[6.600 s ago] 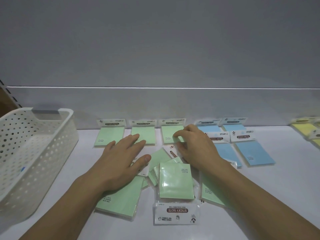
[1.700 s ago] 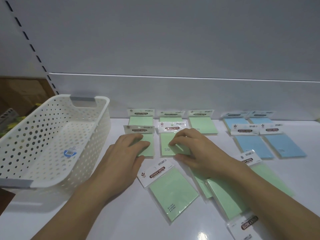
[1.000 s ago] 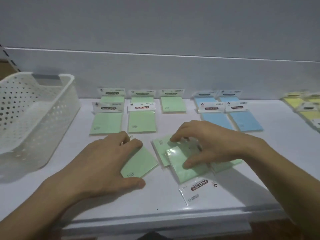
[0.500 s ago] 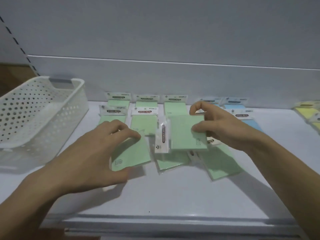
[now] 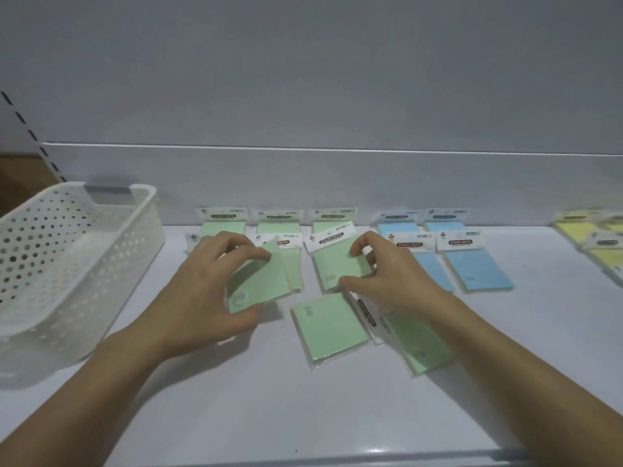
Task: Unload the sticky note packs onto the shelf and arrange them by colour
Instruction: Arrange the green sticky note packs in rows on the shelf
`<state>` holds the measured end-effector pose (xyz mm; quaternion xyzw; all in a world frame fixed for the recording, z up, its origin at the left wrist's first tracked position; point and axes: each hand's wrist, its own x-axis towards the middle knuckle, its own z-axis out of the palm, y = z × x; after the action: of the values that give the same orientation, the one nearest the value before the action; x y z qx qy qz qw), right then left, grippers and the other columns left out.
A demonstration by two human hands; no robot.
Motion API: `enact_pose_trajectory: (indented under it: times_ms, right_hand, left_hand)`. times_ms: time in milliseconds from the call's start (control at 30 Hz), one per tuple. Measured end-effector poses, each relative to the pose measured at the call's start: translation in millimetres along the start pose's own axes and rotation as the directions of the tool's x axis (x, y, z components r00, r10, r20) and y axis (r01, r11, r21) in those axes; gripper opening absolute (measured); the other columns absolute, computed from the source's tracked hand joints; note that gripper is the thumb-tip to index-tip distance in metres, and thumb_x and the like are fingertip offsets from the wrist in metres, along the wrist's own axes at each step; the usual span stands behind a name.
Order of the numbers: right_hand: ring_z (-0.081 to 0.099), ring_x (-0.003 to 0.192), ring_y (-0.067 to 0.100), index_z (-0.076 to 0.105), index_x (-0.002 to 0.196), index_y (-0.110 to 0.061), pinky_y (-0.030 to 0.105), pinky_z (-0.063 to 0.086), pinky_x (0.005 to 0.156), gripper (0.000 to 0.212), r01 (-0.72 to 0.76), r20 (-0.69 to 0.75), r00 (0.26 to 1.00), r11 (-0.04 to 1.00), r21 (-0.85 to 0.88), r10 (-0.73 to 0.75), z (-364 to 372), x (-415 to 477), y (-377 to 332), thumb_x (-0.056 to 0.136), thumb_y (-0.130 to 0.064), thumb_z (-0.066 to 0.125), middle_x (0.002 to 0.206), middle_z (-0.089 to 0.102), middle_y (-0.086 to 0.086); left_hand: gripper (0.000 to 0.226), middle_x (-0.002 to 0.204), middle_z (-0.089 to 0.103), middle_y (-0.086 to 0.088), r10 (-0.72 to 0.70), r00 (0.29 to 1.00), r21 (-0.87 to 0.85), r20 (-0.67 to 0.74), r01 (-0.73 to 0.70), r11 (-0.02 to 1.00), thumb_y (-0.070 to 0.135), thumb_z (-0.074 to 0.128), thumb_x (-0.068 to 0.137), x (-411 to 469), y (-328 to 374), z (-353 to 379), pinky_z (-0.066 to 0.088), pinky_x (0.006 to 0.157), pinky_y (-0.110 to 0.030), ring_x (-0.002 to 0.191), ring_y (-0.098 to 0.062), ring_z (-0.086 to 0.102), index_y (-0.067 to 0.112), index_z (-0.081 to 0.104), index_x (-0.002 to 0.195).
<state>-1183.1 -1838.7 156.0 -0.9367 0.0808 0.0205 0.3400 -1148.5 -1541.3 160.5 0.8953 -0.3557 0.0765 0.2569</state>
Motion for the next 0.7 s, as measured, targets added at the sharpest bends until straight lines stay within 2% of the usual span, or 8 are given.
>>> enact_pose_trajectory:
  times_ms: [100, 167, 233, 333, 433, 567, 700]
  right_hand:
    - [0.061, 0.068, 0.011, 0.042, 0.107, -0.040, 0.032, 0.041, 0.052, 0.039, 0.096, -0.009, 0.994, 0.933, -0.347, -0.105, 3.2, -6.3, 3.9, 0.086, -0.067, 0.060, 0.071, 0.062, -0.009]
    - [0.056, 0.071, 0.010, 0.045, 0.111, -0.039, 0.031, 0.038, 0.054, 0.041, 0.114, -0.032, 0.989, 0.895, -0.431, -0.142, 5.4, -10.0, 5.6, 0.088, -0.072, 0.052, 0.075, 0.055, -0.012]
    - [0.054, 0.080, 0.011, 0.051, 0.114, -0.039, 0.031, 0.041, 0.061, 0.043, 0.114, -0.077, 0.983, 0.884, -0.453, -0.166, 6.2, -11.2, 7.0, 0.087, -0.073, 0.051, 0.088, 0.048, -0.014]
    - [0.048, 0.100, 0.014, 0.059, 0.116, -0.036, 0.034, 0.046, 0.079, 0.040, 0.197, -0.139, 0.952, 0.892, -0.406, -0.273, 6.0, -11.7, 8.2, 0.087, -0.065, 0.060, 0.106, 0.048, -0.011]
    - [0.046, 0.113, 0.014, 0.064, 0.122, -0.034, 0.033, 0.043, 0.094, 0.031, 0.317, -0.051, 0.933, 0.881, -0.351, -0.356, 8.6, -10.4, 8.2, 0.094, -0.047, 0.064, 0.118, 0.052, -0.011]
    - [0.044, 0.121, 0.008, 0.065, 0.123, -0.035, 0.026, 0.041, 0.098, 0.024, 0.351, 0.009, 0.931, 0.886, -0.304, -0.366, 11.4, -5.2, 14.5, 0.099, -0.036, 0.062, 0.122, 0.054, -0.016]
    - [0.047, 0.117, 0.004, 0.069, 0.122, -0.036, 0.022, 0.038, 0.097, 0.025, 0.360, 0.001, 0.927, 0.891, -0.277, -0.375, 12.9, -0.2, 21.1, 0.098, -0.032, 0.067, 0.121, 0.056, -0.020]
  left_hand:
    - [0.065, 0.126, 0.047, 0.012, 0.025, 0.999, 0.030, 0.023, -0.025, 0.999, 0.054, 0.064, 0.070, 10.0, -4.9, 3.4, 0.043, 0.097, -0.032, 0.114, -0.012, 0.044, 0.033, 0.058, 0.131]
    - [0.064, 0.126, 0.049, 0.010, 0.029, 0.999, 0.041, 0.027, -0.030, 0.999, 0.053, 0.064, 0.070, 13.8, -8.4, 6.2, 0.044, 0.098, -0.036, 0.114, -0.014, 0.045, 0.032, 0.059, 0.130]
    - [0.064, 0.127, 0.048, 0.010, 0.016, 1.000, 0.030, 0.008, -0.016, 0.999, 0.052, 0.064, 0.069, 13.3, -11.8, 11.5, 0.045, 0.100, -0.041, 0.116, -0.014, 0.046, 0.032, 0.059, 0.130]
    - [0.063, 0.129, 0.042, 0.021, -0.046, 0.998, 0.004, -0.032, 0.046, 0.999, 0.043, 0.067, 0.069, 5.5, -17.3, 21.4, 0.042, 0.105, -0.038, 0.125, -0.005, 0.039, 0.044, 0.052, 0.130]
    - [0.062, 0.129, 0.040, 0.025, -0.025, 1.000, -0.007, -0.019, 0.024, 1.000, 0.042, 0.066, 0.069, 0.7, -24.6, 24.5, 0.041, 0.106, -0.038, 0.129, -0.001, 0.035, 0.046, 0.050, 0.129]
    - [0.062, 0.130, 0.041, 0.026, 0.033, 0.999, -0.036, 0.031, -0.032, 0.999, 0.041, 0.068, 0.068, -3.4, -31.4, 24.3, 0.041, 0.106, -0.038, 0.132, -0.008, 0.039, 0.046, 0.052, 0.128]
    - [0.061, 0.129, 0.040, 0.027, 0.074, 0.995, -0.036, 0.065, -0.072, 0.997, 0.042, 0.065, 0.068, -4.5, -29.7, 27.4, 0.042, 0.103, -0.037, 0.130, -0.011, 0.040, 0.048, 0.051, 0.127]
